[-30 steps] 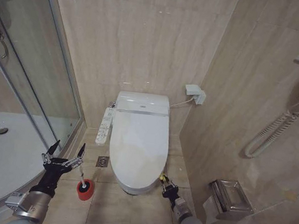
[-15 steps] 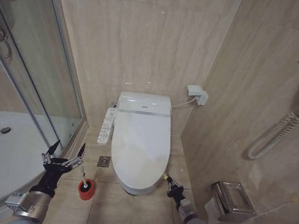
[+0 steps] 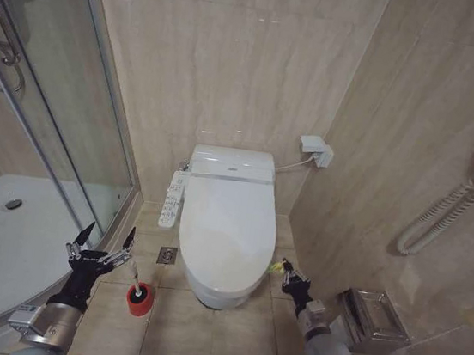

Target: Open the toilet lid, clean the toilet bowl with a toilet brush, close the toilet lid, and flush.

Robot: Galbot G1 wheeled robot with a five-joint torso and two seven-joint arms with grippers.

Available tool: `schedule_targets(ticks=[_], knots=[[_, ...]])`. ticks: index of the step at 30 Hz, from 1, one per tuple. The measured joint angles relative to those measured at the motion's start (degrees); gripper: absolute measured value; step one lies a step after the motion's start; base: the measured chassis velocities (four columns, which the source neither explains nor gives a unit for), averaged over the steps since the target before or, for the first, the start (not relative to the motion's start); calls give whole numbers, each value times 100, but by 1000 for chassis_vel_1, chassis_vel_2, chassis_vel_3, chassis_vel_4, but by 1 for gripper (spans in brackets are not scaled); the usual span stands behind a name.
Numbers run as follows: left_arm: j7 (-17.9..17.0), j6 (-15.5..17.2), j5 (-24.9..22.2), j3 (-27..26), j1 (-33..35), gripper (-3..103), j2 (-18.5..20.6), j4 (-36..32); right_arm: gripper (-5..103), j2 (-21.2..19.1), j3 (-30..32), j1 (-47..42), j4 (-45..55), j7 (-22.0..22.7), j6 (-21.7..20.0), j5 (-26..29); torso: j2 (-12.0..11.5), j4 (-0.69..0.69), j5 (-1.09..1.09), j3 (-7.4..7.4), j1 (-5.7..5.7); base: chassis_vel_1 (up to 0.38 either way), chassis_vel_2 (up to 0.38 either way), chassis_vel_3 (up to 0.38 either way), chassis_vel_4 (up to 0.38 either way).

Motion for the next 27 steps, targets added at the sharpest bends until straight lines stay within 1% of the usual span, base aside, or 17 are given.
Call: schedule_targets(ticks=[8, 13, 14, 18, 24, 27], knots=[[0, 0, 0, 0, 1, 100, 0, 0, 2, 61, 419, -93, 520, 99, -40, 16, 0, 0, -1, -1, 0, 0, 0, 0, 0], [0, 0, 0, 0, 0, 100, 0, 0, 2, 162, 722, -135, 1076, 259, -251, 212, 1, 0, -3, -1, 0, 0, 0, 0, 0], [0, 0, 0, 0, 0, 100, 0, 0, 2, 162, 722, -135, 1076, 259, -251, 212, 1, 0, -3, -1, 0, 0, 0, 0, 0], [0, 0, 0, 0, 0, 100, 0, 0, 2, 267, 853, -44, 1427, 399, -477, 464, 0, 0, -4, -1, 0, 0, 0, 0, 0], [0, 0, 0, 0, 0, 100, 0, 0, 2, 313, 924, 132, 1574, 468, -598, 641, 0, 0, -2, -1, 1, 0, 0, 0, 0], [0, 0, 0, 0, 0, 100, 0, 0, 2, 347, 935, 384, 1573, 535, -714, 779, 0, 0, -2, -1, 1, 0, 0, 0, 0]])
